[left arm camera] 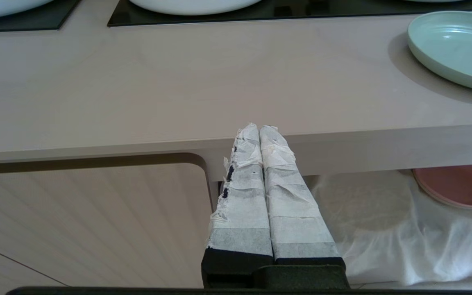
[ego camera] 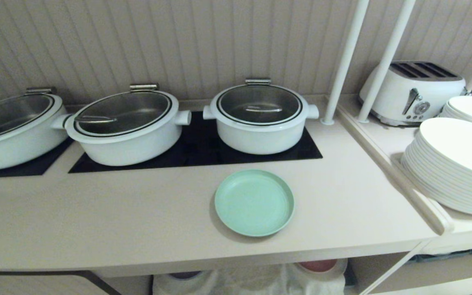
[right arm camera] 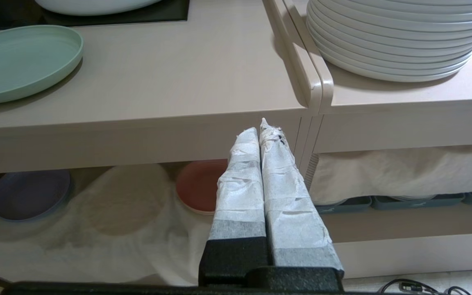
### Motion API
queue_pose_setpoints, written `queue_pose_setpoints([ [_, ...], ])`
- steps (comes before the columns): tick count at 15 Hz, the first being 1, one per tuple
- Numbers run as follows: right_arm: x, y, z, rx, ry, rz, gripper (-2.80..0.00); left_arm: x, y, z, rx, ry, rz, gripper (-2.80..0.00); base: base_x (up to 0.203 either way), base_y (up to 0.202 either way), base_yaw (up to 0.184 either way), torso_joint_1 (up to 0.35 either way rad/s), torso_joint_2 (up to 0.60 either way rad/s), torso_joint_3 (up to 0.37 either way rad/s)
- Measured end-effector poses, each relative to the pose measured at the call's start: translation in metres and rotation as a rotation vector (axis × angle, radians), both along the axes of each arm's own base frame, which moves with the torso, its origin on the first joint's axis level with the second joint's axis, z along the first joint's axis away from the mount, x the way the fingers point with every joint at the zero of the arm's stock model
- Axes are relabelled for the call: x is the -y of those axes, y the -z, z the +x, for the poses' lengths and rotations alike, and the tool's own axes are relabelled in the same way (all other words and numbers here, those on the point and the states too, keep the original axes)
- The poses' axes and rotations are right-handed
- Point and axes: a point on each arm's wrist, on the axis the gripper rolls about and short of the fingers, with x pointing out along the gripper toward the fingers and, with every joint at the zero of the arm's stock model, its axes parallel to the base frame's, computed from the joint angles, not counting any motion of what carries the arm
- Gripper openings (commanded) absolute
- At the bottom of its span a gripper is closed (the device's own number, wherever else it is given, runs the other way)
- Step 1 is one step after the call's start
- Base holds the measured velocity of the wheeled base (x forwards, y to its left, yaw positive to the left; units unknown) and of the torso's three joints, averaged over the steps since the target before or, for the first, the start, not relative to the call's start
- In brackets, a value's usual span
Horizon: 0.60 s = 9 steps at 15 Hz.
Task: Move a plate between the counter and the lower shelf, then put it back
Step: Pick up the plate
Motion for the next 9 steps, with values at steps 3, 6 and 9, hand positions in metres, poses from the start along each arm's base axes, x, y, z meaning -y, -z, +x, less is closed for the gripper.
queue_pose_setpoints([
  [3,0.0,0.0,0.0,0.0,0.0,-0.003,-2.8,0.0,0.0,0.0,0.0,0.0,0.0,-2.8,0.0,0.0,0.0,0.0,0.0,0.0],
  [6,0.0,-0.0001,0.0,0.001,0.0,-0.016,-2.8,0.0,0.0,0.0,0.0,0.0,0.0,-2.8,0.0,0.0,0.0,0.0,0.0,0.0],
  [9,0.0,-0.0012,-0.0004,0.002,0.001,-0.018,-2.8,0.0,0.0,0.0,0.0,-0.001,0.0,-2.8,0.0,0.0,0.0,0.0,0.0,0.0],
])
